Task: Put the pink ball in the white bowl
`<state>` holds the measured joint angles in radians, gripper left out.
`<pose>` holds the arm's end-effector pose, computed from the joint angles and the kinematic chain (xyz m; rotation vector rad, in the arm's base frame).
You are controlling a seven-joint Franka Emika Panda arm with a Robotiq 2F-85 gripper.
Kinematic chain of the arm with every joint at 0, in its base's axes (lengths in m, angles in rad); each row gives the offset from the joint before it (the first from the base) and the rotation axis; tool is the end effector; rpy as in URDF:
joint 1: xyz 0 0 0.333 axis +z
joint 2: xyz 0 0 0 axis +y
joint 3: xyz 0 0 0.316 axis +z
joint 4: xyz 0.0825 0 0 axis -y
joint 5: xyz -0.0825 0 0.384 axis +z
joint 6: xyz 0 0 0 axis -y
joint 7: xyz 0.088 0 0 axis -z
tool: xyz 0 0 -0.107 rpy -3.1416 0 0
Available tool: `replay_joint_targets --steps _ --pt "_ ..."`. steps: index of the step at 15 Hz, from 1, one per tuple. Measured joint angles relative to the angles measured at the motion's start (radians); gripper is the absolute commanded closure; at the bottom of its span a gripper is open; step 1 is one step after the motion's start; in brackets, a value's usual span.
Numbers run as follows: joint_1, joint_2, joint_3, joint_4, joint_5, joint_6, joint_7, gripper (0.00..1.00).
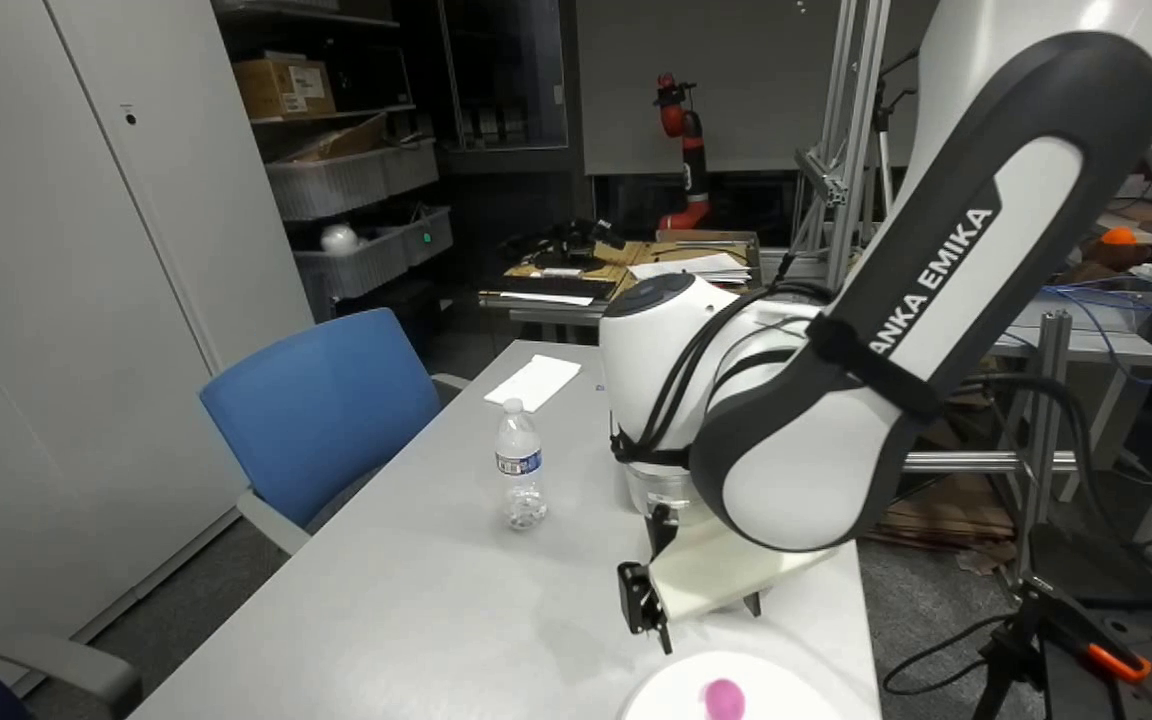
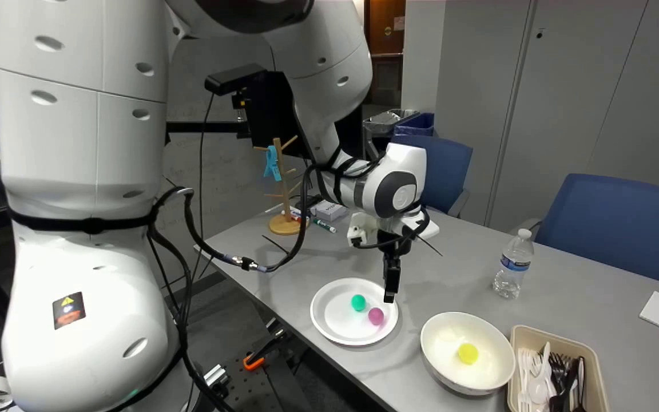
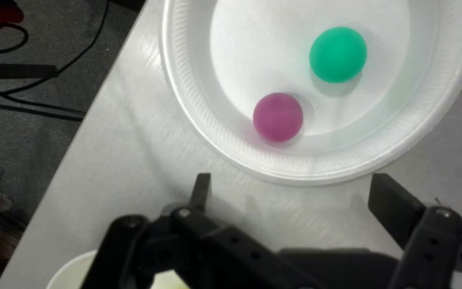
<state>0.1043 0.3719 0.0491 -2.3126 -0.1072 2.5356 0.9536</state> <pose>0.5001 0.0798 0.1706 2.8402 -1.0522 -0.1614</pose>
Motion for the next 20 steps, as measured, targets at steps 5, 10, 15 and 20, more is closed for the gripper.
replay_joint_targets --steps 5,10,15,20 --pt "0.014 0.022 -0.009 0.002 0.003 0.012 0.006 0.00" --pt "0.031 0.032 -0.038 0.002 0.003 0.024 0.006 0.00" --pt "0.043 0.099 -0.065 0.002 0.013 0.129 0.010 0.00" --pt "0.072 0.156 -0.078 0.000 0.064 0.233 0.010 0.00"
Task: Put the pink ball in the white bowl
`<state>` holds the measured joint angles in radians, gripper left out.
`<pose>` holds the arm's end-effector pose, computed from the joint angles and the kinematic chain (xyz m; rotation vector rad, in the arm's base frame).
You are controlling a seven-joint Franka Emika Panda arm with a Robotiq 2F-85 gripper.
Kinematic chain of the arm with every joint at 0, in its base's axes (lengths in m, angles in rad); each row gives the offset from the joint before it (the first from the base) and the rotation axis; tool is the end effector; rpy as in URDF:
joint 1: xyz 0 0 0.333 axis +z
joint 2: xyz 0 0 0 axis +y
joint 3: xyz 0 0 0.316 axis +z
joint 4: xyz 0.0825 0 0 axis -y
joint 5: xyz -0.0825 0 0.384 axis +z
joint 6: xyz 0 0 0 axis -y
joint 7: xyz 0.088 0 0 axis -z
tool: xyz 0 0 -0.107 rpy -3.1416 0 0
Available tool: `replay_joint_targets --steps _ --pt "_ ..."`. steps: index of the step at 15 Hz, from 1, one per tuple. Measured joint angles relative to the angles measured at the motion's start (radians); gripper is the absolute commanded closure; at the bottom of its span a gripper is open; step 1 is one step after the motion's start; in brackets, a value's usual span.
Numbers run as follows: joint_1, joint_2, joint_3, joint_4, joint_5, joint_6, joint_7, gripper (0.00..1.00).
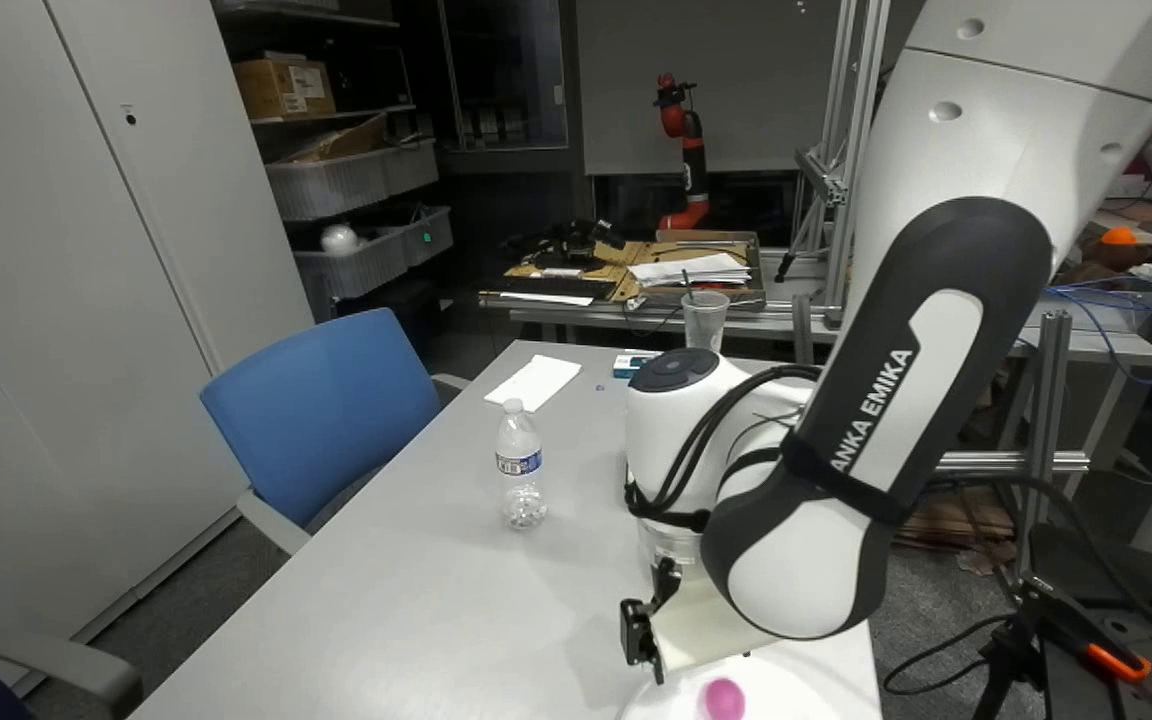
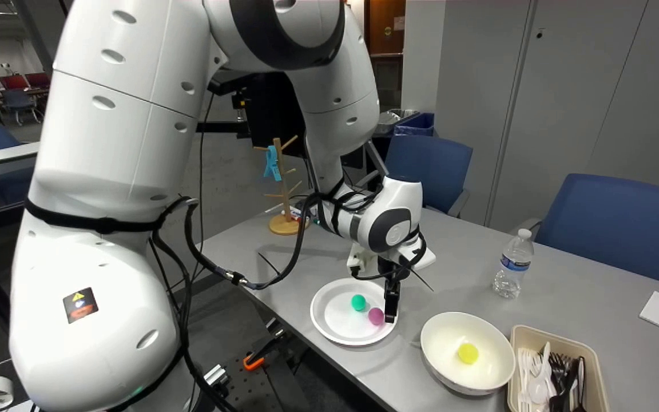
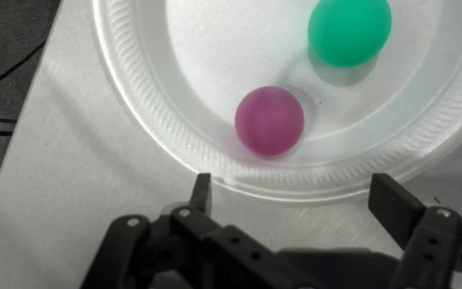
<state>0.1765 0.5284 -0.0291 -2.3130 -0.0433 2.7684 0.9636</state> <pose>0.4974 0.0744 0.1088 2.8511 -1.1584 -0.0719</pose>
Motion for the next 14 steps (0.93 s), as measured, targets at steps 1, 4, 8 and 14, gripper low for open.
replay_joint_targets --steps 1,4,8,14 --pt "0.007 0.006 0.000 -0.001 0.015 0.006 0.000 0.00" --pt "0.030 0.008 -0.003 -0.015 0.039 0.026 0.000 0.00" --pt "0.054 0.008 -0.005 -0.031 0.064 0.041 0.001 0.18" --pt "0.066 0.011 -0.008 -0.053 0.078 0.042 0.011 0.68"
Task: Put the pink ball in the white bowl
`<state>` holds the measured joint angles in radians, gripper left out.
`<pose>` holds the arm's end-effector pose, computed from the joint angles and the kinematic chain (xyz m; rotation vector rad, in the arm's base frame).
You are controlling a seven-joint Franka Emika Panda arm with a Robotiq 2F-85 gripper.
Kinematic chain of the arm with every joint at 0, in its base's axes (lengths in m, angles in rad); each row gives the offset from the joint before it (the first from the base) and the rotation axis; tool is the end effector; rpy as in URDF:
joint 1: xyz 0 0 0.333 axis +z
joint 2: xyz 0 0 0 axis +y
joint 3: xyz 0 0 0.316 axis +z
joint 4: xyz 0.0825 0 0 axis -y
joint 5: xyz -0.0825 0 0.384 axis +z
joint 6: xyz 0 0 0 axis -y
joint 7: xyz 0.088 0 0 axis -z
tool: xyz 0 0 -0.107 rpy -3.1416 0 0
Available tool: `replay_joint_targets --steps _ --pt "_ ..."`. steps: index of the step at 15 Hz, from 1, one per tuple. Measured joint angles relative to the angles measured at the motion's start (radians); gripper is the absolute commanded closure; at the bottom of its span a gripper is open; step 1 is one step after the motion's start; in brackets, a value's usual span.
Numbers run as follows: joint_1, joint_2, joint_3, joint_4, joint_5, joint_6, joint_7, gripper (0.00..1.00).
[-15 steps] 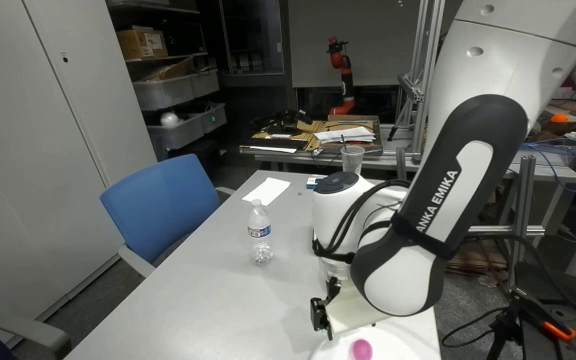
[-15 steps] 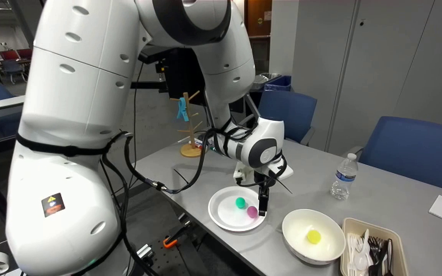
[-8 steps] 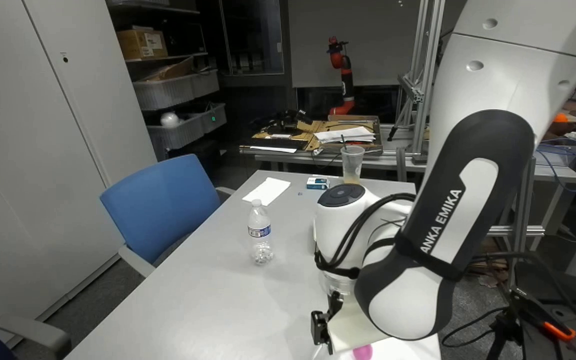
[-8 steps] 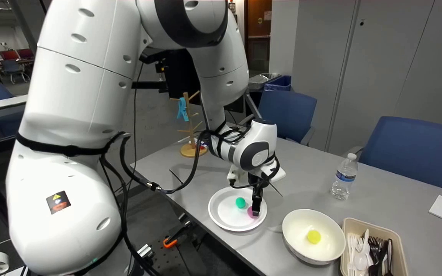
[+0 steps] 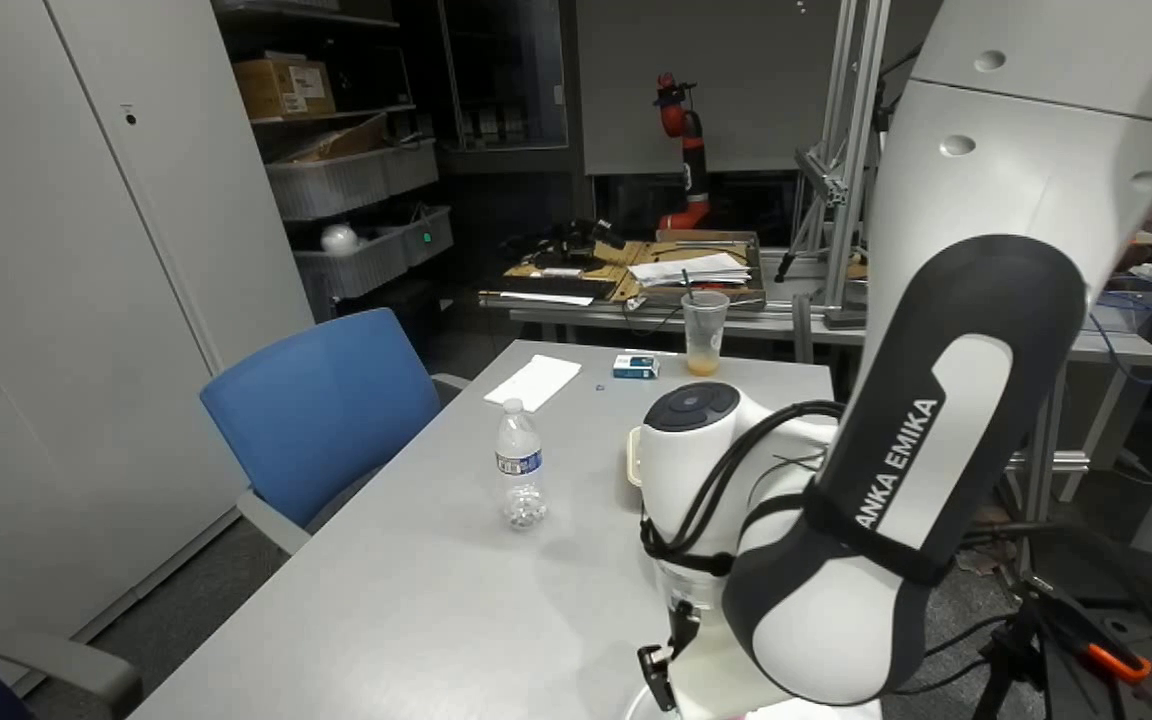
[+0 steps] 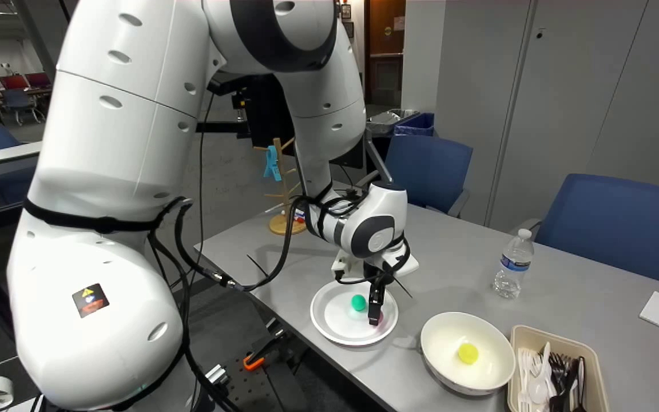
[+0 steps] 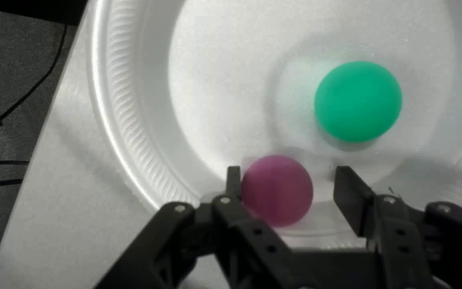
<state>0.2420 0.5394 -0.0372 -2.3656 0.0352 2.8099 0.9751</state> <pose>0.4715 0.0941 0.0931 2.8362 -1.1987 -0.1128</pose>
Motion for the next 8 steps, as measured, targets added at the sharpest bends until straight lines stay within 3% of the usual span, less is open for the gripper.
replay_joint_targets --steps 2,8 --pt "0.001 0.002 -0.004 -0.002 0.000 0.000 0.007 0.82" --pt "0.004 -0.001 -0.009 -0.006 0.000 -0.001 0.020 0.83"
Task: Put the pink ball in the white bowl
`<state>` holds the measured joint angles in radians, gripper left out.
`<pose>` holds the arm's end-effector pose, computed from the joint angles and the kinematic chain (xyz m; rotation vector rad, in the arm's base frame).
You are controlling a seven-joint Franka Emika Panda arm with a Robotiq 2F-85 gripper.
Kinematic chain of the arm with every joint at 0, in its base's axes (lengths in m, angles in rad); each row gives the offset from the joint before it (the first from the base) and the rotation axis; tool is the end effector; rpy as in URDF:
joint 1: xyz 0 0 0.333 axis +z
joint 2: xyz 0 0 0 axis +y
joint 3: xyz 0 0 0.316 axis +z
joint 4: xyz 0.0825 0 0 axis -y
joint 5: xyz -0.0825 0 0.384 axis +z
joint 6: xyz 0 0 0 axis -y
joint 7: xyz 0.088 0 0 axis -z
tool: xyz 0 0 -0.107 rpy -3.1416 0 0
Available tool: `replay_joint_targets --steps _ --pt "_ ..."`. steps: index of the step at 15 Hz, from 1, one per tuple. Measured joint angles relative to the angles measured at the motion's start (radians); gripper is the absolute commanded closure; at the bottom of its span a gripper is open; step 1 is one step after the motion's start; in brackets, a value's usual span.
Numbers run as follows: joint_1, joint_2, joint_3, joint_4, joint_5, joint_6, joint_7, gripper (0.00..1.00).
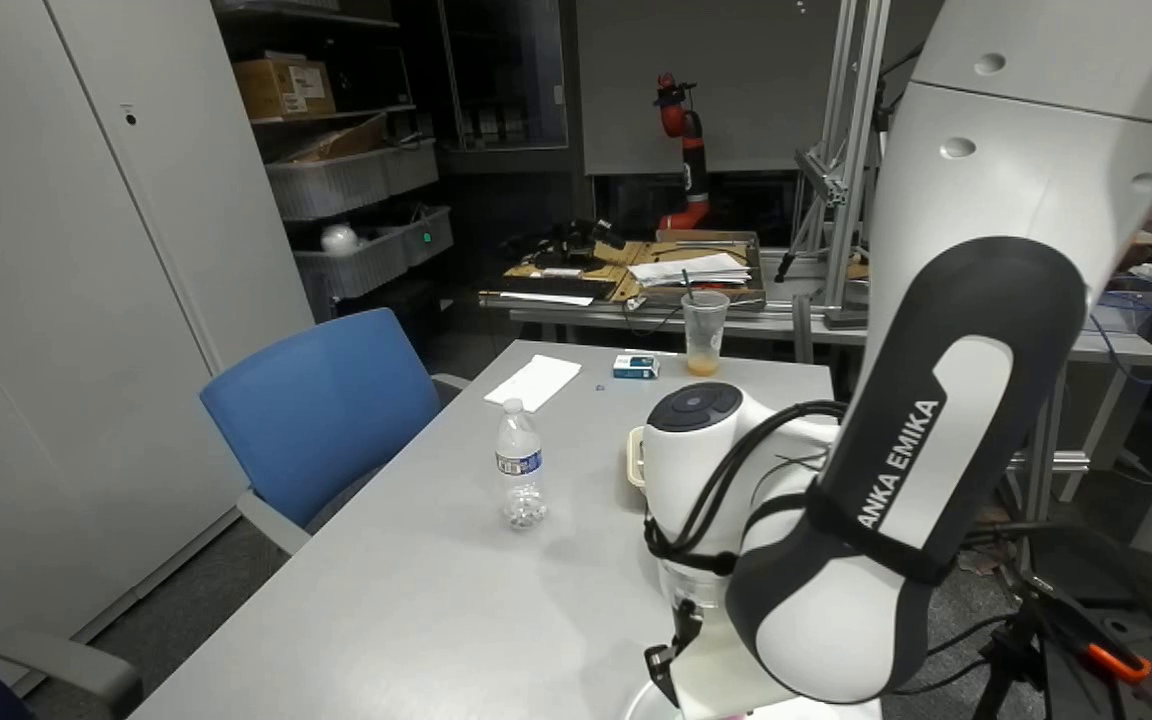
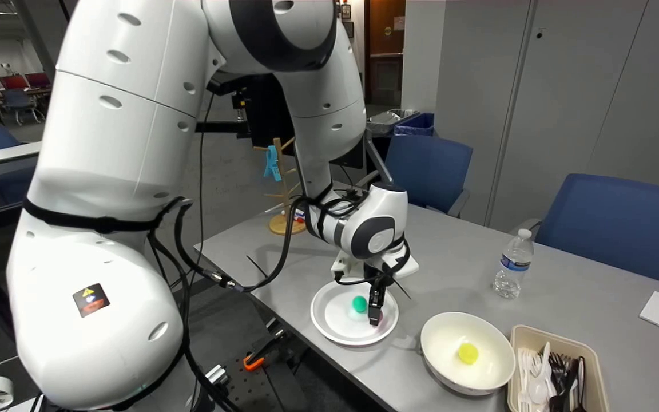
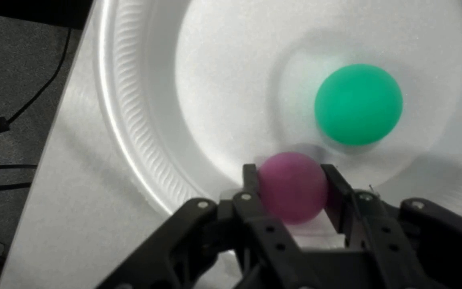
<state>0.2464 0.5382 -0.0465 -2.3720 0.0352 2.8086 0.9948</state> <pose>0.4693 0.0907 0.0921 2.8144 -1.2289 -0.1155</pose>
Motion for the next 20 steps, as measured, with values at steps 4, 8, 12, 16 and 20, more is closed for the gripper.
replay_joint_targets --steps 4,8,12,16,20 --pt "0.001 -0.035 0.000 -0.012 0.000 -0.050 -0.014 0.83" --pt "-0.005 -0.127 -0.015 -0.028 -0.010 -0.143 -0.022 0.83" --pt "-0.020 -0.227 -0.072 -0.048 -0.077 -0.227 -0.022 0.83" --pt "-0.082 -0.304 -0.092 -0.066 -0.120 -0.271 -0.028 0.83" --pt "-0.121 -0.344 -0.094 -0.074 -0.147 -0.276 -0.023 0.83"
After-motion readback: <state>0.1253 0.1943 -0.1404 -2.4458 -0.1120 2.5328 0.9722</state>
